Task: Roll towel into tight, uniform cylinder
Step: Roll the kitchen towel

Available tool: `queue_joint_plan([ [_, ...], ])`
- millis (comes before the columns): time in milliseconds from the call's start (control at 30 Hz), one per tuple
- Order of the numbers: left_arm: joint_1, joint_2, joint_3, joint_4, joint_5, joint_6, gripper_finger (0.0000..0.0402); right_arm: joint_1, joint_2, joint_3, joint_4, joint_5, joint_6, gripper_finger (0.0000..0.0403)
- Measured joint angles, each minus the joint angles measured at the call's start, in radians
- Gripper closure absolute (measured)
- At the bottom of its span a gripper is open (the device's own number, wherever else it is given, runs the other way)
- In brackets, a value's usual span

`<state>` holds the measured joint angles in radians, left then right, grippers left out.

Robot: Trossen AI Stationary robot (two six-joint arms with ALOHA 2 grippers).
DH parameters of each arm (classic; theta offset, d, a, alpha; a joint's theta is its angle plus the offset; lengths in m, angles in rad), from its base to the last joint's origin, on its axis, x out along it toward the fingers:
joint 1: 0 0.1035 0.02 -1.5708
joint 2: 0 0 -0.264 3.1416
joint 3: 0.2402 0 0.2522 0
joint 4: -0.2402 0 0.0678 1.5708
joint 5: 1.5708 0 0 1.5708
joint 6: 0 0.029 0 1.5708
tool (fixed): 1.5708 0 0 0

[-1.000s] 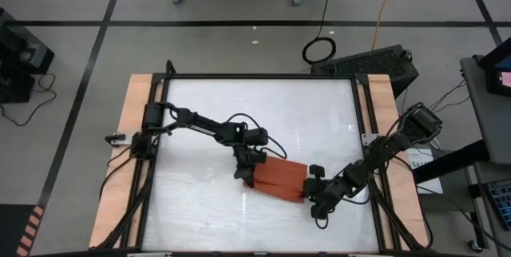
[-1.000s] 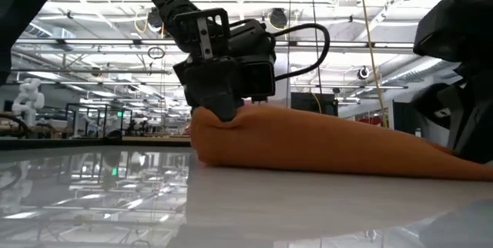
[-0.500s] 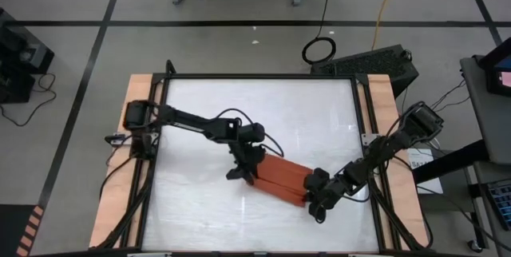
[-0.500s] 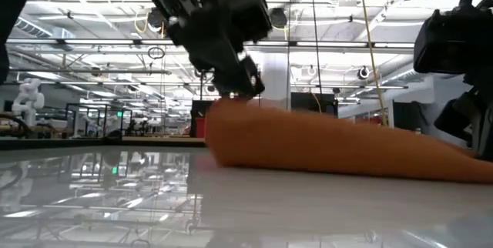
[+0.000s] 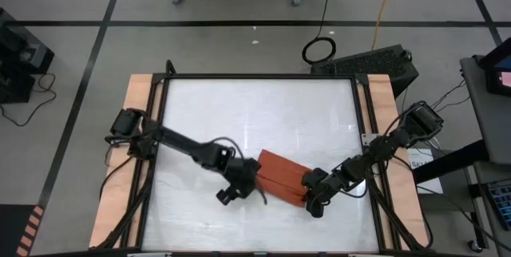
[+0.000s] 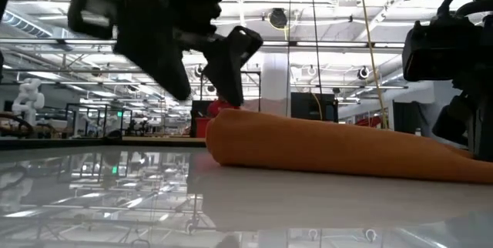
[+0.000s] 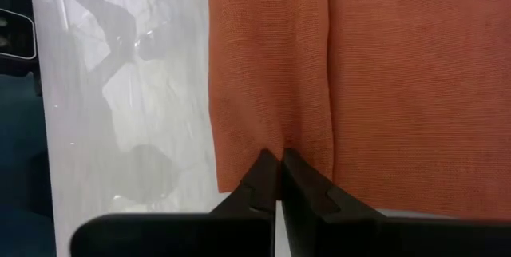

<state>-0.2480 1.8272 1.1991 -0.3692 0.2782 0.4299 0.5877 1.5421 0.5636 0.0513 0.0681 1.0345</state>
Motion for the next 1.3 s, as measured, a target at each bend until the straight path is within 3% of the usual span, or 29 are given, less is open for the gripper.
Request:
queue_joint_plan([
  [100,-0.048,0.001,-0.020,0.005,-0.214,0.048,0.0145,0.000,0.000,0.000,0.001,0.000,0.001,0.0403],
  [167,-0.061,0.002,-0.037,0.025,-0.281,0.058,0.0152,0.000,0.000,-0.001,0.003,0.000,0.002,0.0403],
  [533,-0.002,0.064,-0.051,0.104,-0.289,0.042,0.0159,0.000,0.001,-0.002,0.031,-0.036,0.001,0.0403],
  [833,0.042,0.091,-0.051,0.157,-0.252,-0.093,0.0168,0.003,0.001,-0.002,0.049,-0.052,-0.010,0.0398],
  [933,0.057,0.094,-0.051,0.157,-0.224,-0.103,0.0200,0.002,0.002,-0.003,0.070,-0.077,-0.038,0.0387],
  [1033,0.075,0.093,-0.051,0.158,-0.162,-0.110,0.0250,0.003,0.002,-0.003,0.122,-0.117,-0.081,0.0375],
  [1300,0.101,0.093,-0.051,0.121,-0.125,-0.055,0.0385,0.003,0.002,-0.003,0.153,-0.167,-0.112,0.0364],
])
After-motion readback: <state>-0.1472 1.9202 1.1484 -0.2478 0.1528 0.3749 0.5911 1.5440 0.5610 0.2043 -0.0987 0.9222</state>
